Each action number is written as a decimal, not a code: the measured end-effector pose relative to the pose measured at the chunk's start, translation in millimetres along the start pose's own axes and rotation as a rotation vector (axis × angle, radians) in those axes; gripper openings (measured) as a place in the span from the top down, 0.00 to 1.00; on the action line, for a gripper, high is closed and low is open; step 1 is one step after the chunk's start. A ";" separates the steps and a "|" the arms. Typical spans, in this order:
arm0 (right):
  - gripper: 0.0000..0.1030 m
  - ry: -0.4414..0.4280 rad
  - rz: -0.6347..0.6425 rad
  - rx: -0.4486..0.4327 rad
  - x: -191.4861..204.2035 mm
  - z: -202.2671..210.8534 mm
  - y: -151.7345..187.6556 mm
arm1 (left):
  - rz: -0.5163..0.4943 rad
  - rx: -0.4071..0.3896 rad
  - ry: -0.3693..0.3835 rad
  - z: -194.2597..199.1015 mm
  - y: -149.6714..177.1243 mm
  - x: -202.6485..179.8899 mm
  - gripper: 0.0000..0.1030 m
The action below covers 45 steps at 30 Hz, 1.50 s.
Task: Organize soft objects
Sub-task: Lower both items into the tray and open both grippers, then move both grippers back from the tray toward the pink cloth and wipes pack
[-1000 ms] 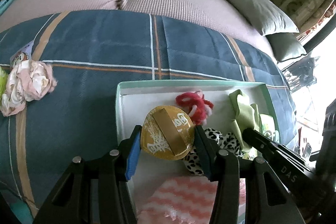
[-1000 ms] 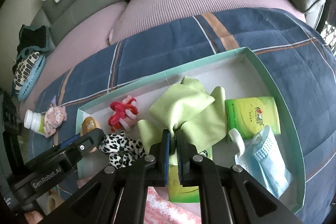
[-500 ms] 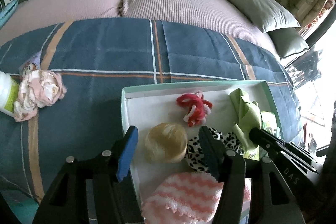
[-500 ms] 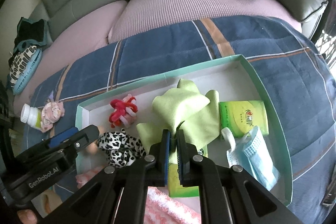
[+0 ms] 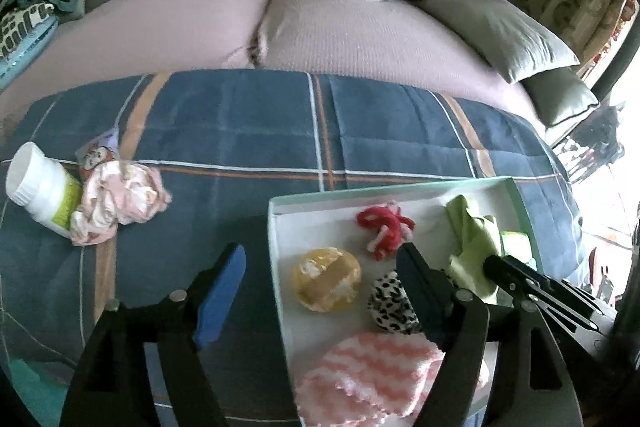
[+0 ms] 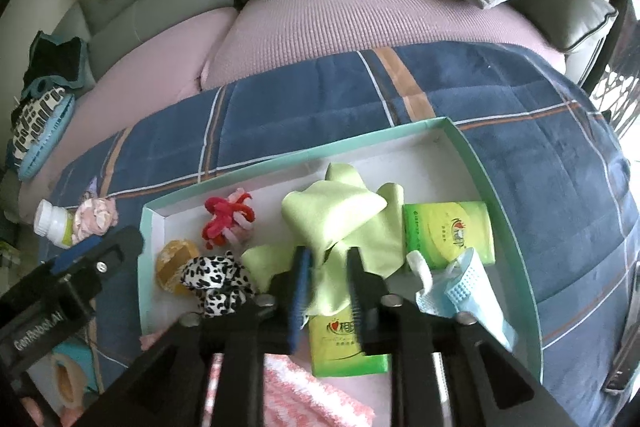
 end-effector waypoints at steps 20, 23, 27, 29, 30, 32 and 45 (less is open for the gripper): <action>0.22 0.050 0.060 -0.025 9.1 -0.3 1.9 | 0.148 -0.118 -0.180 28.3 -2.7 85.0 0.06; 0.13 0.046 0.072 -0.036 13.2 1.3 2.0 | 0.176 -0.136 -0.195 35.4 -2.2 97.1 0.06; 0.01 0.028 0.088 -0.068 21.5 7.5 1.4 | 0.234 -0.180 -0.211 51.9 -2.5 116.8 0.06; 0.00 0.013 0.085 -0.084 25.1 11.5 0.8 | 0.258 -0.204 -0.214 61.4 -2.8 124.8 0.06; 0.00 0.002 0.081 -0.089 26.3 12.9 0.5 | 0.266 -0.211 -0.215 64.8 -3.1 128.1 0.06; 0.00 -0.030 0.074 -0.101 29.8 17.3 -0.2 | 0.279 -0.227 -0.217 73.1 -2.6 133.5 0.06; 0.00 -0.132 0.148 -0.137 86.7 34.9 8.0 | 0.346 -0.322 -0.297 129.3 7.9 178.4 0.06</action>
Point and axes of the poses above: each gripper's, at about its wrist camera, not at the fingertips, and z roughly against the way its jaws point, x to its left, y to its underside, the point moved 5 cm from there along -z, roughly the way its jaws point, and after that the axes turned 10 degrees about y, right-handed, at the moved point
